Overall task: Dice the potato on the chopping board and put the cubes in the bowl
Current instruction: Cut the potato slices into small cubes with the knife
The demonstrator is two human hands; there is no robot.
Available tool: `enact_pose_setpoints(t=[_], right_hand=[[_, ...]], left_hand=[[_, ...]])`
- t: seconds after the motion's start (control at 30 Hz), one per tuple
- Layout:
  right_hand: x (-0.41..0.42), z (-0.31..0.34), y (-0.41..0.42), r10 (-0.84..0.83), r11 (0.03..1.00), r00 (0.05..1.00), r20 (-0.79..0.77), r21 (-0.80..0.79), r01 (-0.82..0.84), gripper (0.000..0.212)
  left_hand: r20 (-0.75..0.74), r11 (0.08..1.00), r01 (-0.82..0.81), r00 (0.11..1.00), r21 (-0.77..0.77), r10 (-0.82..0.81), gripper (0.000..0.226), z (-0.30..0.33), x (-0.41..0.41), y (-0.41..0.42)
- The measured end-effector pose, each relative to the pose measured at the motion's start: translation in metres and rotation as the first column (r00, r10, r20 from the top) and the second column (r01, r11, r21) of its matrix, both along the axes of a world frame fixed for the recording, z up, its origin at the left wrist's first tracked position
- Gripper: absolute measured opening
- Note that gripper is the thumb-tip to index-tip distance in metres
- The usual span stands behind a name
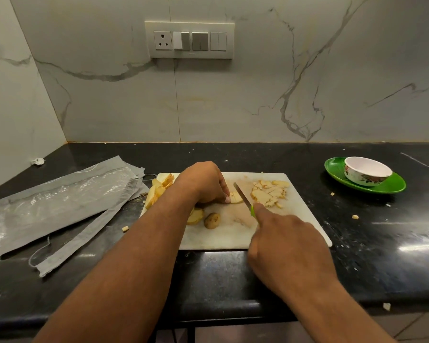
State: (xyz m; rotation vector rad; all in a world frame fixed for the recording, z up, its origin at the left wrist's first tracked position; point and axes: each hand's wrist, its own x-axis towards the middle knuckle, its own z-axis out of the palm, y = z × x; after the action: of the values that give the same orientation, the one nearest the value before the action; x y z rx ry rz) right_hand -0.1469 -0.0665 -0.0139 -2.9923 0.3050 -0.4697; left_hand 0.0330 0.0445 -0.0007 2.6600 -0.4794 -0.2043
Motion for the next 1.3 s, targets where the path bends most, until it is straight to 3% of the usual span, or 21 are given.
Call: enact_pose_setpoints(t=[0.23,0.43,0.63,0.83,1.03,1.13,1.3], right_hand=[[0.022,-0.011,0.010,0.051,0.998,0.997,-0.062,0.043,-0.048,0.049],[-0.018,-0.008,0.015,0.039,0.999,0.995,-0.095,0.012,-0.038,0.061],[-0.014,0.006,0.002,0.001,0.994,0.997,-0.075,0.107,0.007,0.046],[0.028,0.004,-0.007,-0.020,0.994,0.998,-0.066,0.108,0.027,0.049],[0.039,-0.016,-0.017,-0.074,0.975,0.996,-0.039,0.207,0.080,0.058],[0.037,-0.020,-0.020,-0.065,0.970,0.998,-0.012,0.235,0.067,0.059],[0.033,-0.020,-0.023,-0.050,0.961,0.998,0.030,0.273,0.040,0.056]], left_hand=[[-0.014,1.000,-0.010,1.000,-0.014,0.010,0.011,0.000,0.002,0.000],[-0.021,1.000,0.000,1.000,-0.021,-0.001,0.010,-0.001,0.004,0.001],[0.017,0.997,0.075,0.997,0.012,-0.075,0.009,-0.001,0.006,0.008],[0.050,0.993,0.106,0.993,-0.048,-0.104,0.019,-0.002,0.008,0.008],[0.011,0.976,0.216,0.976,0.007,-0.216,0.053,-0.005,0.001,0.001],[0.030,0.977,0.211,0.977,-0.014,-0.210,0.038,-0.008,-0.003,-0.006],[0.115,0.987,0.161,0.980,0.026,-0.163,0.036,-0.014,-0.002,-0.019]])
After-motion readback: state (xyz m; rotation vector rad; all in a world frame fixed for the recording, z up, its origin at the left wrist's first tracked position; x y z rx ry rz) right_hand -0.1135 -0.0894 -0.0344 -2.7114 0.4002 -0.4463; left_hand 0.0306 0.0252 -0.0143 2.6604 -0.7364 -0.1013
